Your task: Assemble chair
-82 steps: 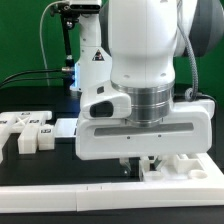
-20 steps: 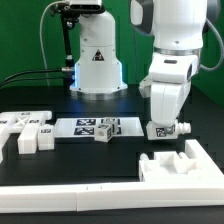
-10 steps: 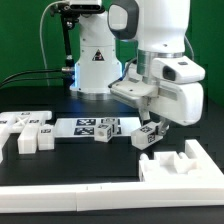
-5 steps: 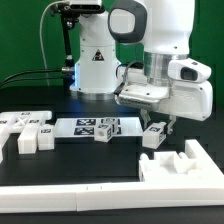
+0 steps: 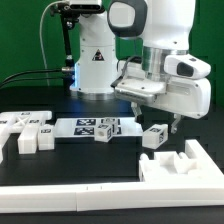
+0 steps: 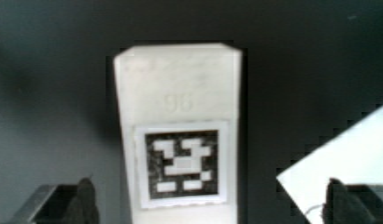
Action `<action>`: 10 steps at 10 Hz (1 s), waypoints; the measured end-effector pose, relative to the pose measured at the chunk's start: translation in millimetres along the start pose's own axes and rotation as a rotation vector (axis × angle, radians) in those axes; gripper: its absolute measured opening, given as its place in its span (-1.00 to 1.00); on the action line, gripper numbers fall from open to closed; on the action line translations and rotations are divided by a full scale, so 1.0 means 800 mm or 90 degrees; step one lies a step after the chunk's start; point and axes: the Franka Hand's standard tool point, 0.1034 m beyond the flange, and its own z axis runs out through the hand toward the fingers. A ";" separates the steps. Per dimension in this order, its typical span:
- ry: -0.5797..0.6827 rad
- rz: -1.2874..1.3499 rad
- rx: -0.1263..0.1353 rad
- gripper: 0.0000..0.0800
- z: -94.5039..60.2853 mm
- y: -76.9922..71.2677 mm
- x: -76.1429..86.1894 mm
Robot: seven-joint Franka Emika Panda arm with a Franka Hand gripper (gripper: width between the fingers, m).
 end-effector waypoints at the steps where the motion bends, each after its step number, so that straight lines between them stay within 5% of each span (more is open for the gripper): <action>1: -0.007 0.092 0.005 0.61 -0.004 0.004 -0.006; 7: -0.007 0.368 -0.005 0.62 -0.009 0.017 -0.011; 9: -0.004 0.554 0.020 0.62 -0.015 0.020 -0.027; 10: -0.003 0.644 0.019 0.62 -0.017 0.024 -0.027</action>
Offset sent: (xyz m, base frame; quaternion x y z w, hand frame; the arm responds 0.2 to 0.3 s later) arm 0.0141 0.0053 0.0083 -0.0265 0.0192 0.0028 0.9995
